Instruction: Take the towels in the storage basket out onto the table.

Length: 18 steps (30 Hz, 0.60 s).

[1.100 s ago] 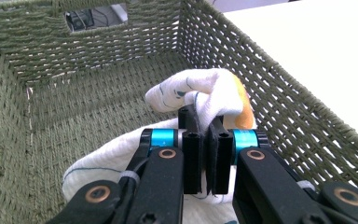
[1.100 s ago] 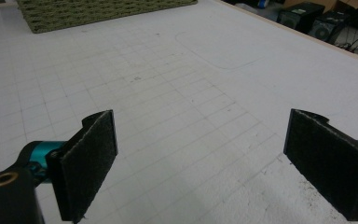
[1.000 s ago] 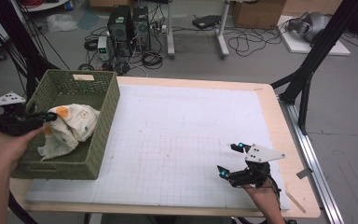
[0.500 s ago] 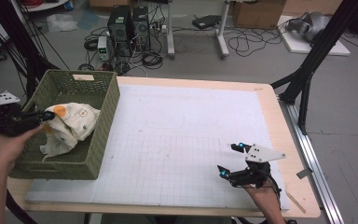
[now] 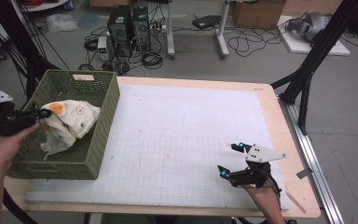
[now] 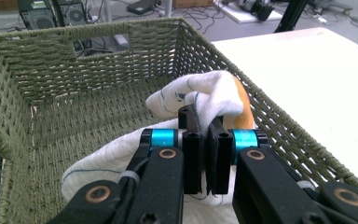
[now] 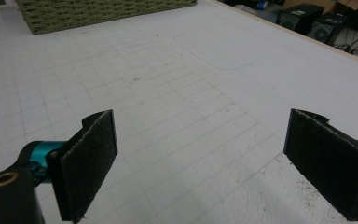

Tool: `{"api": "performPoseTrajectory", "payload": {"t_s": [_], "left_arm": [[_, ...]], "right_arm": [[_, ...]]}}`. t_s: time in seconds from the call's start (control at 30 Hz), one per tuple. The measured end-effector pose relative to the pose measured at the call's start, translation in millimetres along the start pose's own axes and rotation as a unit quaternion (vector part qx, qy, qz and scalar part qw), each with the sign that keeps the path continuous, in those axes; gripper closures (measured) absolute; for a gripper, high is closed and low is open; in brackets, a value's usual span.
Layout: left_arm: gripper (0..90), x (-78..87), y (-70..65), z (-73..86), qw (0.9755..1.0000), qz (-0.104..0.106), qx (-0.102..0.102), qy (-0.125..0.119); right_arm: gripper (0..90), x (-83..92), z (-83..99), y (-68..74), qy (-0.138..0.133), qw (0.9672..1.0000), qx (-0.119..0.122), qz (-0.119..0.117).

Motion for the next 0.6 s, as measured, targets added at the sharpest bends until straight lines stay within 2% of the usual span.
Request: {"api": "performPoseTrajectory", "payload": {"t_s": [0.47,0.57,0.6], "left_arm": [[86.4,5.4,-2.8,-10.8,0.9996,0.013,-0.008,-0.022],[86.4,9.6,-3.0,-18.1,0.9993,0.012,-0.013,-0.034],[86.4,12.9,-3.4,-24.3,0.9988,0.014,-0.013,-0.046]], "right_arm": [[8.8,0.0,0.1,-0.1,0.001,1.0,0.001,-0.001],[8.8,0.2,0.3,-0.3,0.0,1.0,0.0,-0.001],[8.8,0.2,0.4,-0.5,0.0,1.0,0.001,0.0]]}}
Point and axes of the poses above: each handheld gripper's, and its own axes: x roughly backward along the jaws, z roughly out of its underside, y roughly to its left, the point moved 3 cm from there along -x, roughly forward along the jaws, and after that the axes turned 13 degrees about -y, right-handed, at the moved point
